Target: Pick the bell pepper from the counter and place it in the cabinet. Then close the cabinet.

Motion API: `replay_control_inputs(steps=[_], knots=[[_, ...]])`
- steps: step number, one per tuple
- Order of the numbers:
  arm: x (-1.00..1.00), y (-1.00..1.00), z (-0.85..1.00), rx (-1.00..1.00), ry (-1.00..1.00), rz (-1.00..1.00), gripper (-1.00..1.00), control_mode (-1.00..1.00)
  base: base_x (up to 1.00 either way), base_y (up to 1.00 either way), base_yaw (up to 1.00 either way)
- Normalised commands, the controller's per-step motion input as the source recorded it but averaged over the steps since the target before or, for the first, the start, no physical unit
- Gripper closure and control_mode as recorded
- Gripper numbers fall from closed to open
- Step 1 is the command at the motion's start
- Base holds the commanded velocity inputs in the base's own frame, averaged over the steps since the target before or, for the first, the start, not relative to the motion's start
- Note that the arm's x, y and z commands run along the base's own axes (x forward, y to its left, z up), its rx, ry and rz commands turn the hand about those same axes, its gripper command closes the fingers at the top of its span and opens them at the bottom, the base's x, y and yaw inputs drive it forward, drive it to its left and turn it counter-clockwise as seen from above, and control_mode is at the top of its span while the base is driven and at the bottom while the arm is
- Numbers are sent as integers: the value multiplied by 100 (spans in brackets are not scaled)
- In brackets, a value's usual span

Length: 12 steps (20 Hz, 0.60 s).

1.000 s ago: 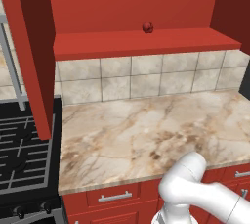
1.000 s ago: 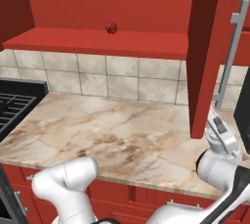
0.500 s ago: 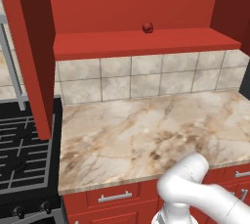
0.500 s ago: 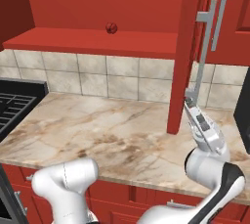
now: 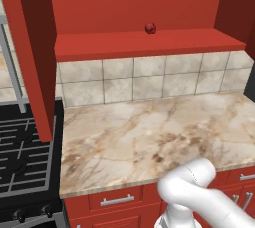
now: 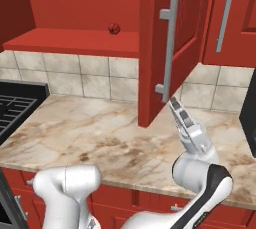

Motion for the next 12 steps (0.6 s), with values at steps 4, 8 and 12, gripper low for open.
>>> replay_control_inputs(steps=[4,8,12], knots=[[0,64,33,0,24,-7,-100,-100,0,0,0],[9,68,28,0,29,-10,-100,-100,0,0,0],[27,76,8,-3,39,-12,-100,-100,0,0,0]])
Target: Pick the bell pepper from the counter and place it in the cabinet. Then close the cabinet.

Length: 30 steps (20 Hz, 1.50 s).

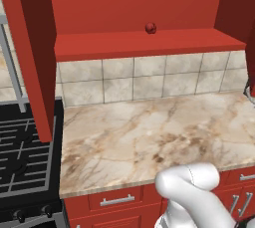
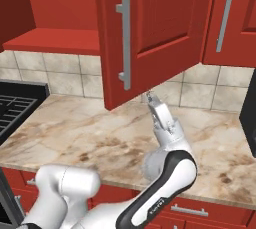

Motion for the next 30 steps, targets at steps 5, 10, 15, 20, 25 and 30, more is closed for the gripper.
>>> replay_control_inputs(steps=[5,10,15,20,25,30], knots=[[45,73,0,-3,46,-12,-100,-100,0,0,0],[50,61,16,0,41,-9,-100,-100,0,0,0],[57,46,40,0,36,-8,-100,-100,0,0,0],[77,53,29,0,53,-10,-100,-100,0,0,0],[74,43,11,0,61,-13,-100,-100,0,0,0],[73,29,0,0,51,-9,-100,-100,0,0,0]])
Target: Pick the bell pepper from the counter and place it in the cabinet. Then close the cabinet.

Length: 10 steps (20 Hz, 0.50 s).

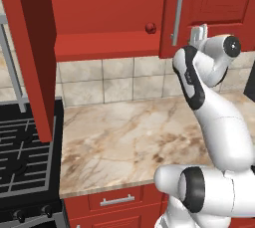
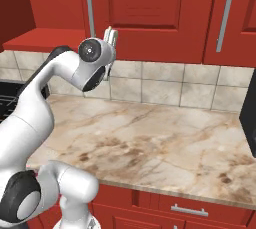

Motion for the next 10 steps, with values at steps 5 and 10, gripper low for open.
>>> replay_control_inputs(steps=[5,10], knots=[[75,10,0,0,26,-5,-100,-100,0,0,0],[53,0,-3,0,10,-1,-100,-100,0,0,0]])
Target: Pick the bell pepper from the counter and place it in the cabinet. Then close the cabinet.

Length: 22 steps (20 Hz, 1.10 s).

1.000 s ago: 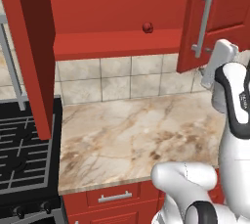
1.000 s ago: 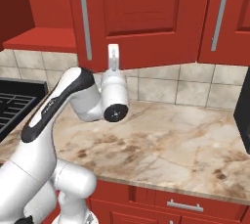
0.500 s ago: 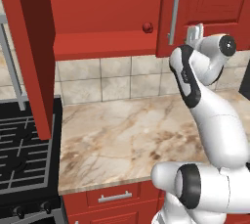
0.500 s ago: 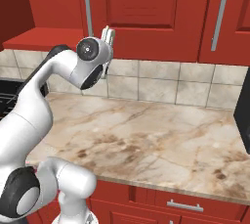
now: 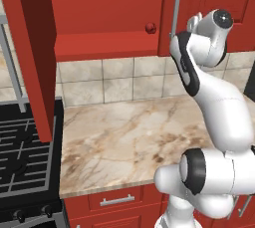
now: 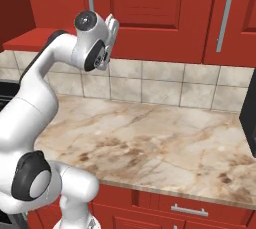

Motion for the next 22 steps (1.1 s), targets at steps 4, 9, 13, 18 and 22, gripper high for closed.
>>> replay_control_inputs(steps=[4,9,13,18,22], knots=[[7,0,-47,0,-6,0,-100,-100,0,0,0],[-27,0,-25,0,-21,0,-100,-100,0,0,0],[-92,0,46,0,-14,0,-100,-100,0,0,0],[-100,2,59,0,-2,2,-100,-100,0,0,0],[-100,30,10,0,11,6,-100,-100,0,0,0]])
